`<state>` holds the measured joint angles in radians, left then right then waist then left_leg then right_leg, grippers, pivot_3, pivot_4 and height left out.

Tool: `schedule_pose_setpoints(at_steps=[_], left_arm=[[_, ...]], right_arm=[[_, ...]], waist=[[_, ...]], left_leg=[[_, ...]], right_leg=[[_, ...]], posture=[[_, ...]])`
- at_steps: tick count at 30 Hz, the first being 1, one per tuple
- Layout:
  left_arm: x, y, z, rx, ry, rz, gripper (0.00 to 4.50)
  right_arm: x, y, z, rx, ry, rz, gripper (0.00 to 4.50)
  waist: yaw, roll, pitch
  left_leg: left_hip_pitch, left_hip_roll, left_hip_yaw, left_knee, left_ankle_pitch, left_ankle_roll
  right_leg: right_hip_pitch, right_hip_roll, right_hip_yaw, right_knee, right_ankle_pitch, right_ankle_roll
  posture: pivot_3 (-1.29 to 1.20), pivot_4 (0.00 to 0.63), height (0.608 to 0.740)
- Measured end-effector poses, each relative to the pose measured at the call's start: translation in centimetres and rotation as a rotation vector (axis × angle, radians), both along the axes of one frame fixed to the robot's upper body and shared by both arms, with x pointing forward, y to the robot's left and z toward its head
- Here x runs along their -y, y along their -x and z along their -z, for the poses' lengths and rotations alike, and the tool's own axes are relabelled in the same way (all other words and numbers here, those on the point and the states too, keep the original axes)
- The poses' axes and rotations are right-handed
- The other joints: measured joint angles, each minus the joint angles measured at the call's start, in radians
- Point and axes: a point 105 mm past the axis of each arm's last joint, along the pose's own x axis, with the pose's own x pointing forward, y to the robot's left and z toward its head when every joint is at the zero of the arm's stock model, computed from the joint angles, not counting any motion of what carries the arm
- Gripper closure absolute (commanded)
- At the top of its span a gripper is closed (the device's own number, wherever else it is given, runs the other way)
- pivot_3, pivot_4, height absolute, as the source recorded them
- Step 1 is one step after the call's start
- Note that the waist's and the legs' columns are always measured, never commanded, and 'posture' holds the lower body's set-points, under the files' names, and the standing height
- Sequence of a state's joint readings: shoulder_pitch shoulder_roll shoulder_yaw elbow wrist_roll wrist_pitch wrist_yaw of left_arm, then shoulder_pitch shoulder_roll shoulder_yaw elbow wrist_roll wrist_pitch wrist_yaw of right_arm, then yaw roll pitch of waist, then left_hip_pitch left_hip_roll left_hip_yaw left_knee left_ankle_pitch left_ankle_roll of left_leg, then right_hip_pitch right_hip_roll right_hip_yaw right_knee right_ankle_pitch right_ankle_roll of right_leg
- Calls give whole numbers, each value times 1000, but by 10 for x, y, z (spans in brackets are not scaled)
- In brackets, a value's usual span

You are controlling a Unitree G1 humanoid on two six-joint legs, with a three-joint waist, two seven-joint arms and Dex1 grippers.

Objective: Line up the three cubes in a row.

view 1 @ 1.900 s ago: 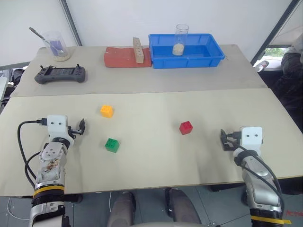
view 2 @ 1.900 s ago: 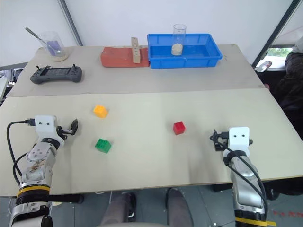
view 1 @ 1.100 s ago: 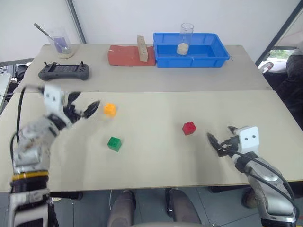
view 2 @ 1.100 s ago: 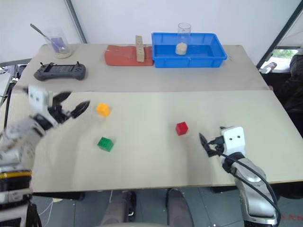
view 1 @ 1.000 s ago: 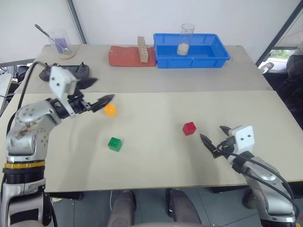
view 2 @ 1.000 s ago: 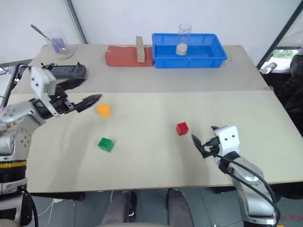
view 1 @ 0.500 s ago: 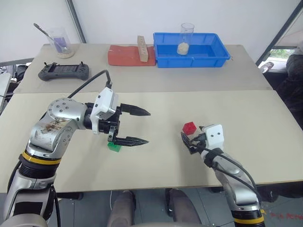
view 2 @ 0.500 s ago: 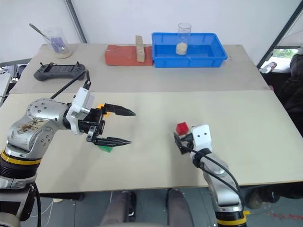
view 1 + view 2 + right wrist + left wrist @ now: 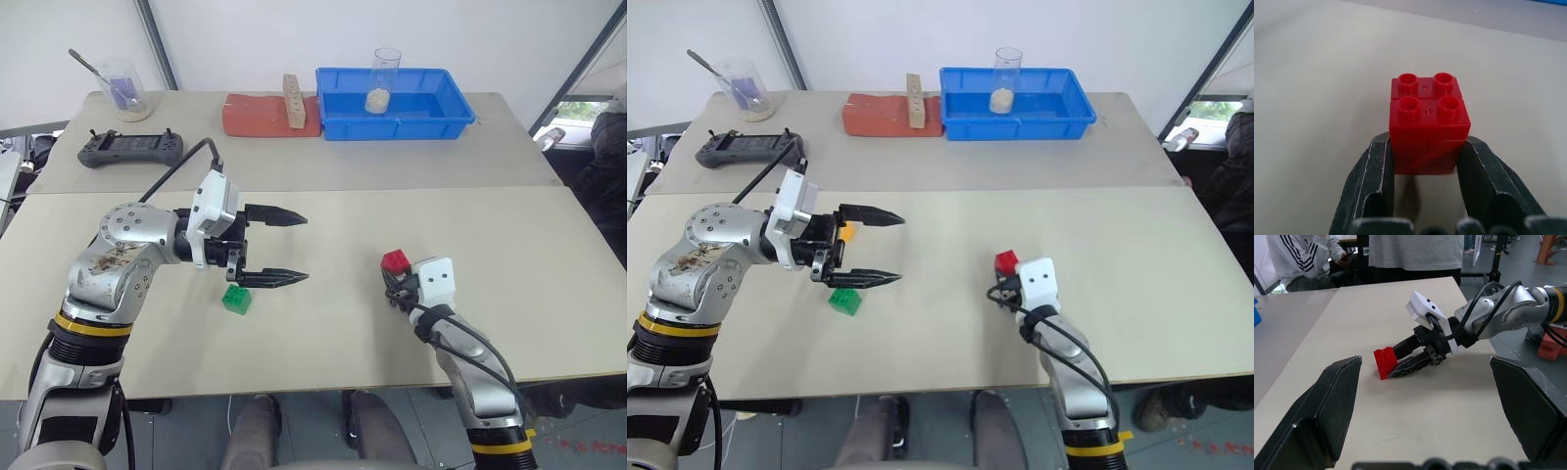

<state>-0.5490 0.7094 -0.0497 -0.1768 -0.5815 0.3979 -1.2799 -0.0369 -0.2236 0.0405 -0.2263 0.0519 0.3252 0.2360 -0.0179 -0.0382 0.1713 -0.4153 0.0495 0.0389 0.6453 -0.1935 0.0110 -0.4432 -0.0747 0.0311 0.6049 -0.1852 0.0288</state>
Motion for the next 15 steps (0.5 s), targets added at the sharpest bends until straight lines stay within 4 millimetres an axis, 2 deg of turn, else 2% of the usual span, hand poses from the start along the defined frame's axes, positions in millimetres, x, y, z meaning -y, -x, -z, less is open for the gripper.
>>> schedule_pose_setpoints(at_steps=[4, 6, 12, 15], left_arm=[[-7, 2, 7, -18, 4, -27, 0], [-13, 2, 12, -33, 0, -50, 0], [-38, 10, 29, -51, -20, -134, 0], [-47, 16, 36, -49, -20, -166, 0]], right_arm=[[1, 0, -2, 5, 31, -71, 3085], [-4, 2, -8, -2, 43, -190, 3085], [-54, 11, -54, 26, 79, -775, 3085], [-71, 10, -48, -19, 82, -953, 3085]], waist=[[0, 0, 0], [-2, 0, 0], [-15, -1, 0], [-17, -1, 0]], left_leg=[[1, 0, 0, 0, 0, 0], [1, 0, 0, 1, 0, 0], [8, 1, 0, 1, 0, 0], [9, 2, 0, 1, 0, 0]], right_leg=[[0, 0, 1, 2, 0, 0], [0, 0, 1, 3, 0, 1], [3, 2, 3, 6, 0, 0], [4, 3, 3, 6, -1, 0]], posture=[[0, 150, 740], [0, 150, 740], [0, 150, 740], [0, 150, 740]])
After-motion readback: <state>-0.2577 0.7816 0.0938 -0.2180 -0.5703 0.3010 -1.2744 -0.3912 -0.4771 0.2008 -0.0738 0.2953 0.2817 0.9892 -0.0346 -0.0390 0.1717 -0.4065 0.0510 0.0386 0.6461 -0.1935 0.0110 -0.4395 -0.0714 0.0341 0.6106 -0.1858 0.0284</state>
